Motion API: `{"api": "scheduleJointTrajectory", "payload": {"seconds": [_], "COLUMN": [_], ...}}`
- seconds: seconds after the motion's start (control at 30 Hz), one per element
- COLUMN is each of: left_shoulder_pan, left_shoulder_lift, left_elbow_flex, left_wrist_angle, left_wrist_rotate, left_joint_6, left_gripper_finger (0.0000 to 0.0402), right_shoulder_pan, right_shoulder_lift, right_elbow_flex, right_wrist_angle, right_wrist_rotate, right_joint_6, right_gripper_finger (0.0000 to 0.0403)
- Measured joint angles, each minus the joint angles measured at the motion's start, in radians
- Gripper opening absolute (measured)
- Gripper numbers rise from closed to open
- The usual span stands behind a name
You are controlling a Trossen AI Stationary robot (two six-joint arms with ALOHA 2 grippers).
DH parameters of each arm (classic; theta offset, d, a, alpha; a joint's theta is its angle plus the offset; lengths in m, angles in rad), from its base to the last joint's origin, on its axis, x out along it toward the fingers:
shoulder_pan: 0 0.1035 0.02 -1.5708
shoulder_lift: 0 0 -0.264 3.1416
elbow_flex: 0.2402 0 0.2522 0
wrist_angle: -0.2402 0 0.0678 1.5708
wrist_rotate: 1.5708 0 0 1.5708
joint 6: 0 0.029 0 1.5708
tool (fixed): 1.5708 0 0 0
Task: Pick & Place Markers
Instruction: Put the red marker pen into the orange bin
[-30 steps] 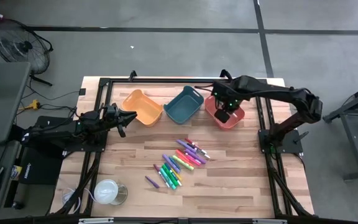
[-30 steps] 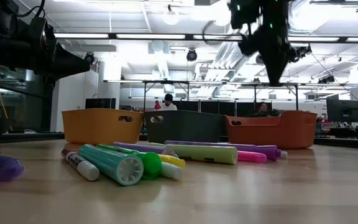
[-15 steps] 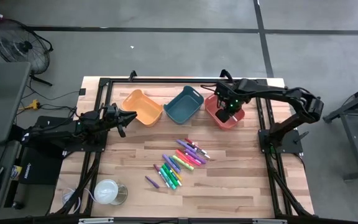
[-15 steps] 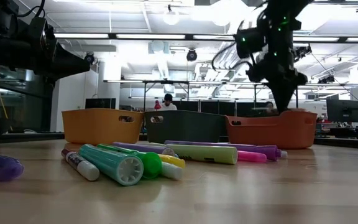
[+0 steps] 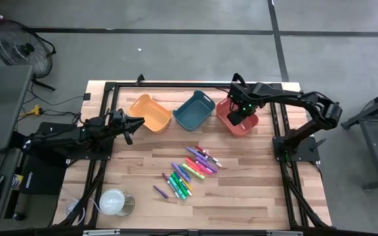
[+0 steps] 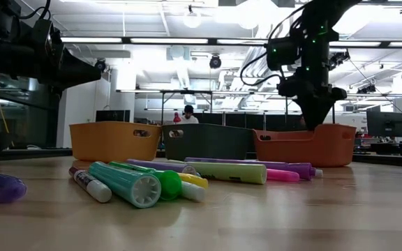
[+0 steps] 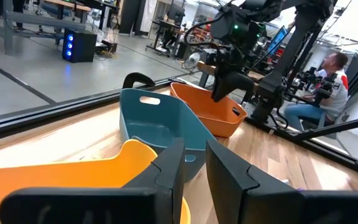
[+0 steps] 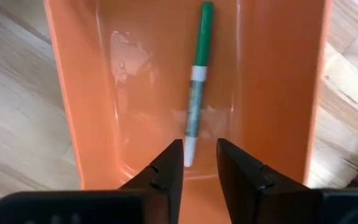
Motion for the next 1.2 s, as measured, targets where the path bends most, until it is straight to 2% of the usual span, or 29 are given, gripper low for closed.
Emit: {"api": "scheduleJointTrajectory", "payload": {"seconds": [0.23, 0.4, 0.53, 0.8, 1.03, 1.2], "left_shoulder_pan": [0.000, 0.000, 0.000, 0.000, 0.000, 0.000], "left_shoulder_lift": [0.000, 0.000, 0.000, 0.000, 0.000, 0.000], "left_elbow_flex": [0.000, 0.000, 0.000, 0.000, 0.000, 0.000], "left_wrist_angle": [0.000, 0.000, 0.000, 0.000, 0.000, 0.000], "left_wrist_rotate": [0.000, 0.000, 0.000, 0.000, 0.000, 0.000], "left_joint_6": [0.000, 0.000, 0.000, 0.000, 0.000, 0.000], "left_gripper_finger": [0.0062, 0.0062, 0.0062, 0.0062, 0.0062, 0.0062], "right_shoulder_pan": [0.030, 0.102, 0.172, 0.340, 0.472, 0.535], "right_shoulder_lift": [-0.017, -0.042, -0.042, -0.036, 0.019, 0.072], "right_elbow_flex": [0.026, 0.100, 0.130, 0.129, 0.128, 0.127], "right_wrist_angle": [-0.013, -0.012, -0.009, 0.048, 0.095, 0.129], "right_wrist_rotate": [0.006, 0.030, 0.009, -0.054, 0.006, 0.067], "right_joint_6": [0.023, 0.030, 0.027, 0.005, -0.037, 0.021], "right_gripper_finger": [0.0133, 0.0167, 0.0185, 0.0185, 0.0184, 0.0185]}}
